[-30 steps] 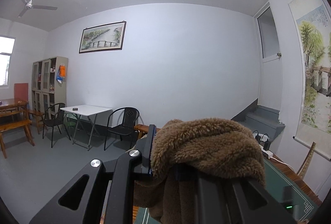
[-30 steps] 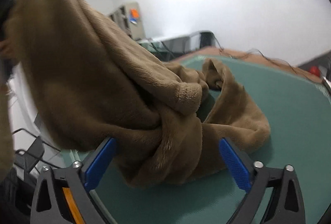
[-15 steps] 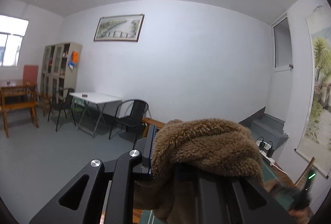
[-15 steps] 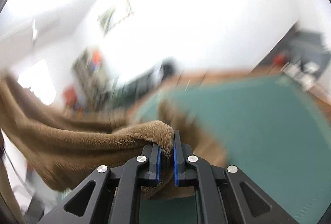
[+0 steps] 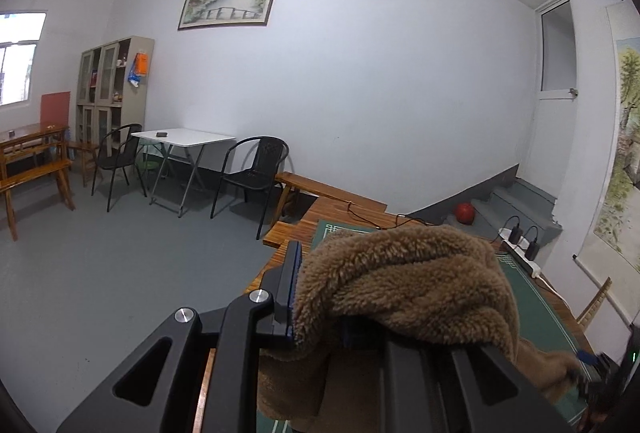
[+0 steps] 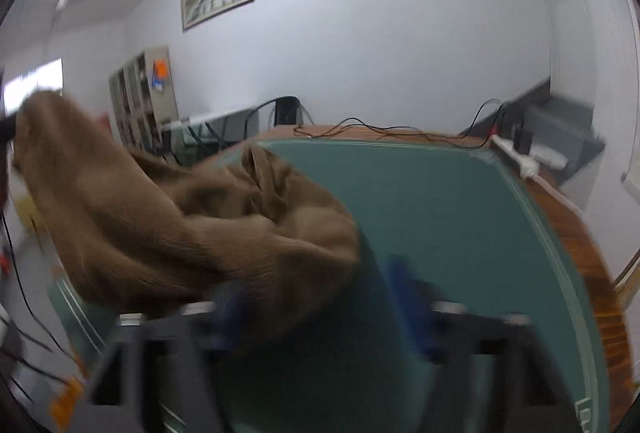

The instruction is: Fold clothes

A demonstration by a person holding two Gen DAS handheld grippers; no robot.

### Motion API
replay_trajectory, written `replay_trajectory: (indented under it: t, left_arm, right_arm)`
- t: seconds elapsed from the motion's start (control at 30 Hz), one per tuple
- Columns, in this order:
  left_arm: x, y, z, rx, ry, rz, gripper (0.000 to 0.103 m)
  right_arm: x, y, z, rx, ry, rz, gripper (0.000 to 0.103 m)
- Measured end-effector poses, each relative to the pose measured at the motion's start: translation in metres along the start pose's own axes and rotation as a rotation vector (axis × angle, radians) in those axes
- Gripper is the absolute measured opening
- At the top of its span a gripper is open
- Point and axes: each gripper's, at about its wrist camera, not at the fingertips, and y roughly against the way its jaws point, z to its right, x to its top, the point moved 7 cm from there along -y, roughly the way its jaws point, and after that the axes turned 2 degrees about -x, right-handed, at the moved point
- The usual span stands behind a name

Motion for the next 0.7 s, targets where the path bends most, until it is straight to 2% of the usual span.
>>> replay_trajectory:
  t: [0.13,0.3,0.33,0.4,0.43,0.5,0.6,0.7]
  left_arm:
    - [0.004,0.001,0.006,0.001,-0.010,0.014,0.019]
    - [0.006,0.003,0.011,0.000,-0.018,0.025,0.019]
    - [0.006,0.002,0.011,-0.001,-0.017,0.025,0.019]
    - [0.006,0.003,0.005,-0.012,0.003,0.021,0.019]
    - [0.005,0.005,0.002,-0.014,0.008,0.023,0.019]
    - [0.004,0.011,-0.003,-0.011,0.005,0.032,0.019]
    - [0.001,0.028,-0.011,-0.018,0.002,0.048,0.019]
    - [-0.002,0.046,-0.016,-0.039,0.017,0.067,0.019]
  right_arm:
    - [-0.018,0.022,-0.017,-0.051,0.208,0.030,0.083]
    - [-0.032,0.032,-0.063,-0.211,0.588,0.128,0.083]
    - [-0.035,0.032,-0.071,-0.237,0.643,0.140,0.083]
    - [-0.035,0.025,-0.077,-0.260,0.669,0.133,0.083]
    - [-0.033,0.021,-0.078,-0.258,0.657,0.127,0.083]
    - [-0.016,0.016,-0.066,-0.196,0.514,0.101,0.083]
    - [0.014,-0.001,-0.032,-0.067,0.202,0.056,0.083]
    - [0.038,-0.045,-0.005,0.083,-0.073,-0.059,0.083]
